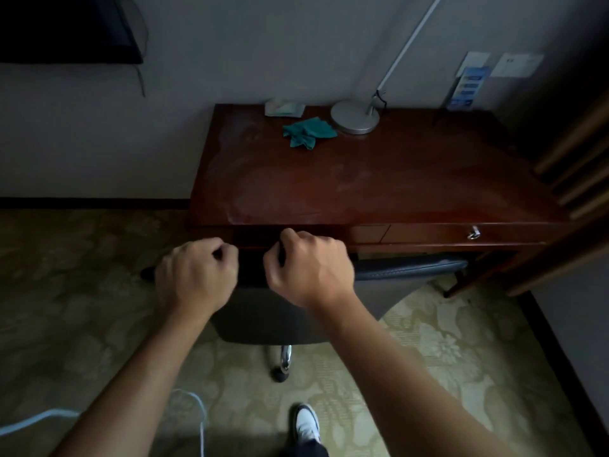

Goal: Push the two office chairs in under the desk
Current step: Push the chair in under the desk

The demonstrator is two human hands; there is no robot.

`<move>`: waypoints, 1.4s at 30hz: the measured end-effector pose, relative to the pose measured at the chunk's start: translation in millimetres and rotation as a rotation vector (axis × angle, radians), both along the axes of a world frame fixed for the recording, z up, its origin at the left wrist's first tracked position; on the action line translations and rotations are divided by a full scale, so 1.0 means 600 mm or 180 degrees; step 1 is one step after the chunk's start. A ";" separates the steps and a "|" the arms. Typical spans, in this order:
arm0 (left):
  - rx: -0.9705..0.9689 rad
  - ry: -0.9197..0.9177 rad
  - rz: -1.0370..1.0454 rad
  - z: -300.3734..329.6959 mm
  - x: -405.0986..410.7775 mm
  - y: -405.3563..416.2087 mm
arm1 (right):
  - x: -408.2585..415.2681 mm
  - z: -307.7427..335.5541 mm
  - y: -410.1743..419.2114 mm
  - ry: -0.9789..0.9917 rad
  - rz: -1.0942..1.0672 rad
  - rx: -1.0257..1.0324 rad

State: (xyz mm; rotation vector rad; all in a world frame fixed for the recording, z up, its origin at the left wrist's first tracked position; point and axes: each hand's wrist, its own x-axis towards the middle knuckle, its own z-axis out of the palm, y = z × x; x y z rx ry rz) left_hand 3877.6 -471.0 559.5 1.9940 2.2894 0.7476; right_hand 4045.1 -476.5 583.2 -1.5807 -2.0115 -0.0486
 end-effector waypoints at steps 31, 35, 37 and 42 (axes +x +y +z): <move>0.0252 -0.0036 -0.0083 0.006 -0.032 0.206 | -0.021 -0.003 0.219 0.0119 0.0380 -0.0260; 0.0061 0.0015 -0.0012 -0.002 -0.014 0.175 | 0.014 -0.011 0.181 0.0283 0.0494 -0.0590; -0.0083 0.0008 0.0151 0.001 -0.008 0.168 | 0.040 -0.013 0.163 0.0286 0.0530 -0.0609; -0.0114 0.0267 0.0637 -0.004 0.061 0.137 | 0.155 -0.024 0.132 -0.0313 0.0275 -0.0519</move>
